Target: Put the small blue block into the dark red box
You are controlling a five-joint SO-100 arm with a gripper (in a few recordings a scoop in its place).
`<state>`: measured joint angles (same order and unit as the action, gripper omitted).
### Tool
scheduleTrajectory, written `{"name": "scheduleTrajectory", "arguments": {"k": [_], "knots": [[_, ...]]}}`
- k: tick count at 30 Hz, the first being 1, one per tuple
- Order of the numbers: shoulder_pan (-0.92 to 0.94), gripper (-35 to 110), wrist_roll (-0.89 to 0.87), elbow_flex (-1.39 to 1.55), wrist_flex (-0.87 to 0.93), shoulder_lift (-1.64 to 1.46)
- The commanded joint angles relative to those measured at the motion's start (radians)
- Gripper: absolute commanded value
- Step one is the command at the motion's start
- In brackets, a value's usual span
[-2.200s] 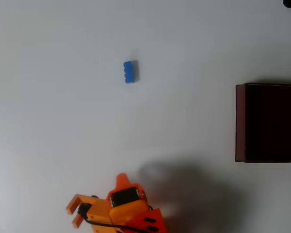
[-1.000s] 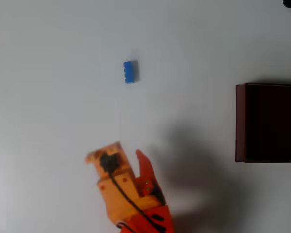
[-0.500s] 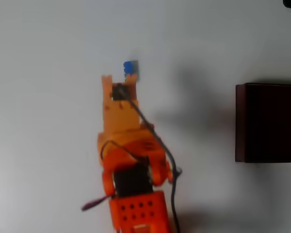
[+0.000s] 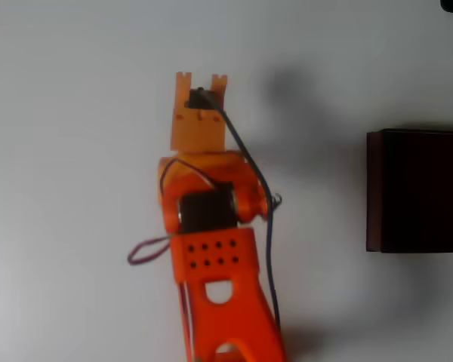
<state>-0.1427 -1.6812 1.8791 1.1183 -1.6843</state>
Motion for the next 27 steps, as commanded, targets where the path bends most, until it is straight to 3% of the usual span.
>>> {"name": "scheduleTrajectory", "arguments": {"k": [1,11,27], "knots": [[-0.015,19,-0.021,-0.074,0.009,0.035],[-0.054,19,-0.048,-0.325,0.101,0.258],[-0.028,20,-0.025,-0.350,0.051,0.327]]}}
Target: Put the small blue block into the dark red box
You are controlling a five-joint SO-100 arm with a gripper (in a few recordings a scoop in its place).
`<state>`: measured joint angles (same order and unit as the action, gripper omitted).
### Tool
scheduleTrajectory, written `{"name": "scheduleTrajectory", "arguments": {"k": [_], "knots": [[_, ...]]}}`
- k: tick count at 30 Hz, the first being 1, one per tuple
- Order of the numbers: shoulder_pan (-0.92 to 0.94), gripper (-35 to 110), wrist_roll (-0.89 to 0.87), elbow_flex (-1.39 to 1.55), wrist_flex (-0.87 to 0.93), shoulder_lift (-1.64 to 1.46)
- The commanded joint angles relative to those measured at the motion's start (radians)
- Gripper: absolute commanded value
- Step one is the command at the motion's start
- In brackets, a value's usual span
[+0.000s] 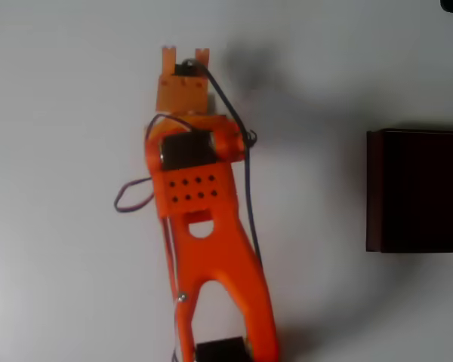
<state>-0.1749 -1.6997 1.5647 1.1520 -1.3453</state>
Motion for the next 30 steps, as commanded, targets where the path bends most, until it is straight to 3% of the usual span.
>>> {"name": "scheduleTrajectory", "arguments": {"k": [1,22,24,26,30], "knots": [[0.005,20,-0.005,-0.041,0.014,-0.005],[0.009,19,0.023,-0.261,0.046,0.196],[0.012,15,0.025,-0.287,0.057,0.225],[0.023,0,0.051,-0.310,0.064,0.253],[0.034,0,0.097,-0.387,0.083,0.313]]}}
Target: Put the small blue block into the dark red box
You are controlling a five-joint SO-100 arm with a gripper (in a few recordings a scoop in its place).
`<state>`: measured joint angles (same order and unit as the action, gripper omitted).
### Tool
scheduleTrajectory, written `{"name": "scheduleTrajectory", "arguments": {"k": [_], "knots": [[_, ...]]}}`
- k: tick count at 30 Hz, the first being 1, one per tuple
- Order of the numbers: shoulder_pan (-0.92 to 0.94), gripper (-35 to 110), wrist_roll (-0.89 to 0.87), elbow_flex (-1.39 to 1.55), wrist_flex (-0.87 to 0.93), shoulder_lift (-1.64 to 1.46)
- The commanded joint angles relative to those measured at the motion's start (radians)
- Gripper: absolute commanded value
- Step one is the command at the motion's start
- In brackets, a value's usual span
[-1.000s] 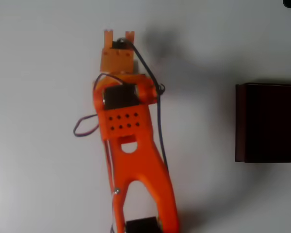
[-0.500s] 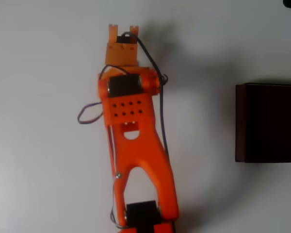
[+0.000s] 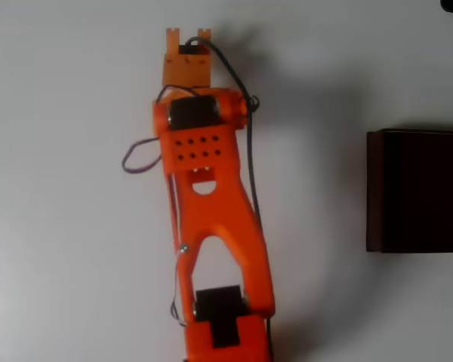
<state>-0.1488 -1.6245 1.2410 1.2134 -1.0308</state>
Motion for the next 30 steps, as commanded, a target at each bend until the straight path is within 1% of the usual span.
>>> {"name": "scheduleTrajectory", "arguments": {"k": [1,3,5,6,8,12,13,16,20,26,30], "knots": [[0.011,0,0.031,-0.086,0.031,0.011],[0.018,0,0.061,-0.181,0.092,0.051],[0.037,1,0.103,-0.354,0.227,0.118],[0.051,1,0.150,-0.459,0.296,0.152],[0.087,1,0.261,-0.661,0.422,0.204],[0.207,1,0.558,-0.985,0.614,0.232],[0.242,1,0.623,-0.986,0.624,0.196],[0.353,1,0.773,-0.833,0.624,0.014],[0.520,1,0.910,-0.647,0.621,-0.156],[0.749,1,1.066,-0.482,0.575,-0.196],[0.830,1,1.123,-0.362,0.486,-0.186]]}}
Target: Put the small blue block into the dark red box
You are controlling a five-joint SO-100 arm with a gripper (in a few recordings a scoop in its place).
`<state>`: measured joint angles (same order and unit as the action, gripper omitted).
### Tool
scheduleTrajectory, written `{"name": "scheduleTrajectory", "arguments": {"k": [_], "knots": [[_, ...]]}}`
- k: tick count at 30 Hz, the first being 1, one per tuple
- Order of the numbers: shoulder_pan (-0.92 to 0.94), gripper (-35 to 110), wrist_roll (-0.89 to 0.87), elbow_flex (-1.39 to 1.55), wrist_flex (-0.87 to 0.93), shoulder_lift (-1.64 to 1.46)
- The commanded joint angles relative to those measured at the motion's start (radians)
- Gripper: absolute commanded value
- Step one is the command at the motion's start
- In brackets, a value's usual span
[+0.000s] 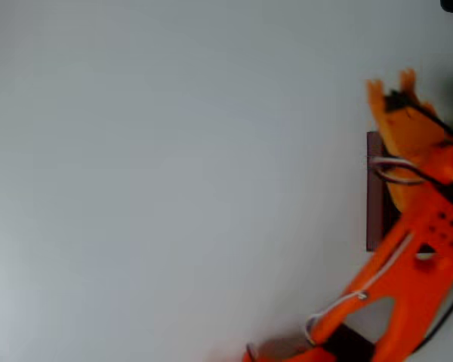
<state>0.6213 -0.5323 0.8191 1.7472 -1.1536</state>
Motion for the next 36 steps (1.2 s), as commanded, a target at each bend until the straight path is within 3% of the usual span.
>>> {"name": "scheduleTrajectory", "arguments": {"k": [1,9,15,23,32,36], "knots": [[0.080,1,0.040,0.089,-0.071,-0.055],[0.141,11,0.071,0.164,-0.124,0.046],[0.129,15,0.057,0.416,-0.204,-0.176],[0.021,12,0.040,0.999,-0.328,-0.870],[-0.411,0,0.126,1.660,-0.476,-1.847],[-0.603,0,0.199,1.836,-0.465,-2.071]]}}
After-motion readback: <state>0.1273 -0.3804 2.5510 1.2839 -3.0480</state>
